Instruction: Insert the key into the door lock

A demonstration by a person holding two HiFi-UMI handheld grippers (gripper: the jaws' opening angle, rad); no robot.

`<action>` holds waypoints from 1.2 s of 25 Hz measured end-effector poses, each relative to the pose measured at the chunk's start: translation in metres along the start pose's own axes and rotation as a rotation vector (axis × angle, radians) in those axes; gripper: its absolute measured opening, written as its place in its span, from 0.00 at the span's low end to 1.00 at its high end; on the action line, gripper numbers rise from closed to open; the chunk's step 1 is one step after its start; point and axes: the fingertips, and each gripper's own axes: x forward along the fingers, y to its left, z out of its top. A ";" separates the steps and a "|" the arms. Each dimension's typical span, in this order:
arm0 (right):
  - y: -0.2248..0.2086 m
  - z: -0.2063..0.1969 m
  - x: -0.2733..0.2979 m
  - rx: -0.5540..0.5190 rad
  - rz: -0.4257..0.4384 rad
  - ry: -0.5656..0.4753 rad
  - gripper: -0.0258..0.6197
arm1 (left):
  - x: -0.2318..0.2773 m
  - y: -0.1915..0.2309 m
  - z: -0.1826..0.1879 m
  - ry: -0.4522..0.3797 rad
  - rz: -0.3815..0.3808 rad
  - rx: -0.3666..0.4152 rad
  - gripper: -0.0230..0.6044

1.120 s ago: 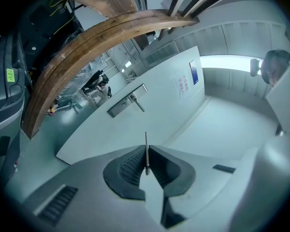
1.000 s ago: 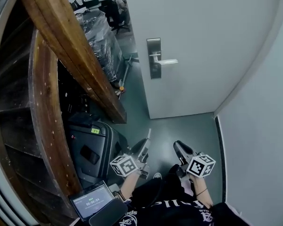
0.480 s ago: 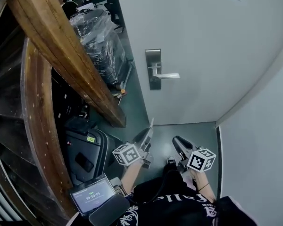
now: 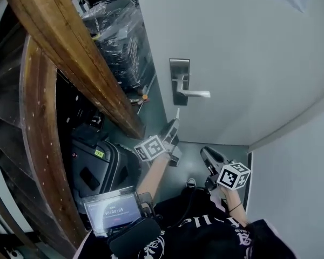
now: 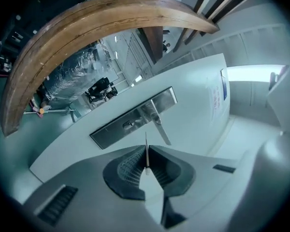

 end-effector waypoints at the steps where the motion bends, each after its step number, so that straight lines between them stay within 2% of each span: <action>1: -0.003 0.001 0.001 0.002 0.001 0.006 0.16 | 0.009 0.004 0.003 -0.004 0.006 -0.010 0.08; 10: -0.015 -0.010 -0.001 0.024 -0.004 0.024 0.16 | 0.050 0.042 0.016 -0.009 0.066 -0.066 0.08; 17: -0.021 -0.017 -0.010 0.036 -0.037 0.017 0.16 | 0.061 0.041 0.030 -0.058 0.005 -0.173 0.08; 24: -0.024 -0.024 -0.023 0.052 -0.077 -0.004 0.16 | 0.073 0.037 0.025 -0.033 -0.025 -0.211 0.08; 30: -0.026 -0.024 -0.028 0.058 -0.099 -0.018 0.16 | 0.069 0.039 0.021 -0.081 -0.033 -0.296 0.08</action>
